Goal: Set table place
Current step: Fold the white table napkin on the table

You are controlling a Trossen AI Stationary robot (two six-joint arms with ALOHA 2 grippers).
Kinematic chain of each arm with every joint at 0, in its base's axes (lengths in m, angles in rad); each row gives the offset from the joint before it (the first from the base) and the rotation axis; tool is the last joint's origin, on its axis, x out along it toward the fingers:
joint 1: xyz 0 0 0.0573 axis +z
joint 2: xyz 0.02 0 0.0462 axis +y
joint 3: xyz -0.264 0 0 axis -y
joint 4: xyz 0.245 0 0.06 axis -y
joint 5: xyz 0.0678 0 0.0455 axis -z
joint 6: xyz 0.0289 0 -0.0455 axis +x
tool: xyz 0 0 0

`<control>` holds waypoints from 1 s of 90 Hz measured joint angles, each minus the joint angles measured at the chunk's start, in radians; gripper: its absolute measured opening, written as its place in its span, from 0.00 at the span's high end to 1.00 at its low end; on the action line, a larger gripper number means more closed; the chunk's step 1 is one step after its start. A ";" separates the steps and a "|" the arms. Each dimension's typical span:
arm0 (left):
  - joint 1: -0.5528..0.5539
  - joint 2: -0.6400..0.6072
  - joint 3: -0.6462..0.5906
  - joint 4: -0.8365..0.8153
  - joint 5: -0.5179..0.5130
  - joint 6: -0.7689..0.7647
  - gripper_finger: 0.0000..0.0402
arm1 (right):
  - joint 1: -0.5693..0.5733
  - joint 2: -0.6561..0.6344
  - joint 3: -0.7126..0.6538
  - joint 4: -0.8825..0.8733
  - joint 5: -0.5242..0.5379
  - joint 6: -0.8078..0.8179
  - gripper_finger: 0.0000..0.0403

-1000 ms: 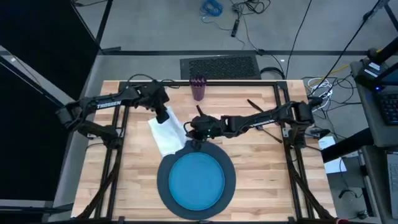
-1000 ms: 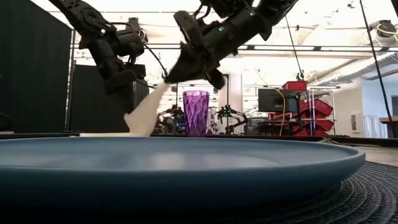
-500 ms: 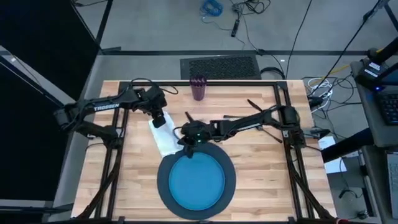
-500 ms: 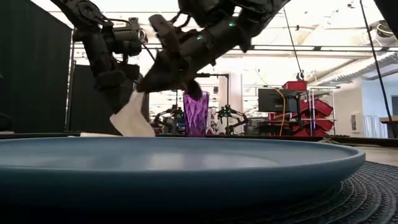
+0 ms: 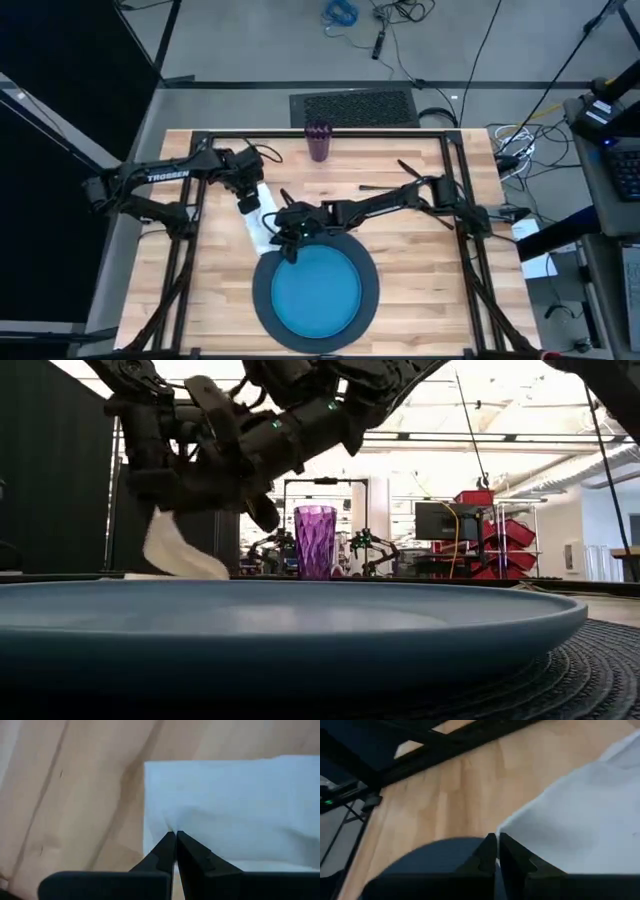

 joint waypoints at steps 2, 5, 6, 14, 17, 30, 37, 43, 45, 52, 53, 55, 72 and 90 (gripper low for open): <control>-0.001 0.000 0.000 -0.005 -0.003 -0.005 1.00 | 0.002 0.000 0.002 0.000 -0.002 0.000 1.00; -0.001 0.000 0.000 -0.009 -0.004 -0.011 1.00 | 0.003 0.000 0.008 -0.004 -0.005 -0.001 1.00; -0.001 0.000 0.000 -0.009 -0.004 -0.012 1.00 | 0.003 0.000 0.011 -0.003 -0.008 -0.001 1.00; -0.001 0.000 0.000 -0.023 -0.004 -0.019 1.00 | 0.008 -0.001 0.015 0.010 -0.018 -0.002 1.00; -0.001 0.000 0.000 -0.022 -0.004 -0.019 1.00 | 0.008 -0.002 0.015 0.010 -0.018 -0.002 1.00; -0.001 0.000 0.000 -0.022 -0.004 -0.020 1.00 | 0.012 -0.001 0.015 0.008 -0.018 -0.005 1.00; -0.001 0.000 0.000 -0.022 -0.004 -0.023 1.00 | 0.017 -0.001 0.015 0.008 -0.018 -0.012 0.98; -0.001 0.000 0.000 -0.025 -0.004 -0.036 1.00 | 0.021 -0.001 0.015 0.009 -0.020 -0.022 0.94; -0.001 0.000 0.000 -0.027 -0.004 -0.038 1.00 | 0.023 -0.001 0.015 0.009 -0.022 -0.023 0.93; -0.001 0.000 0.000 -0.034 -0.004 -0.041 1.00 | 0.027 -0.001 0.015 0.008 -0.025 -0.025 0.87; -0.001 0.000 0.000 -0.036 -0.004 -0.042 1.00 | 0.027 -0.001 0.015 0.008 -0.025 -0.026 0.86; -0.001 0.000 0.000 -0.042 -0.004 -0.043 1.00 | 0.027 -0.001 0.015 0.008 -0.026 -0.027 0.84; -0.001 0.000 0.000 -0.074 -0.004 -0.044 1.00 | 0.027 -0.001 0.014 0.009 -0.026 -0.034 0.66; -0.008 0.000 0.000 -0.075 0.008 -0.043 1.00 | -0.018 -0.010 0.013 -0.072 -0.021 -0.082 0.60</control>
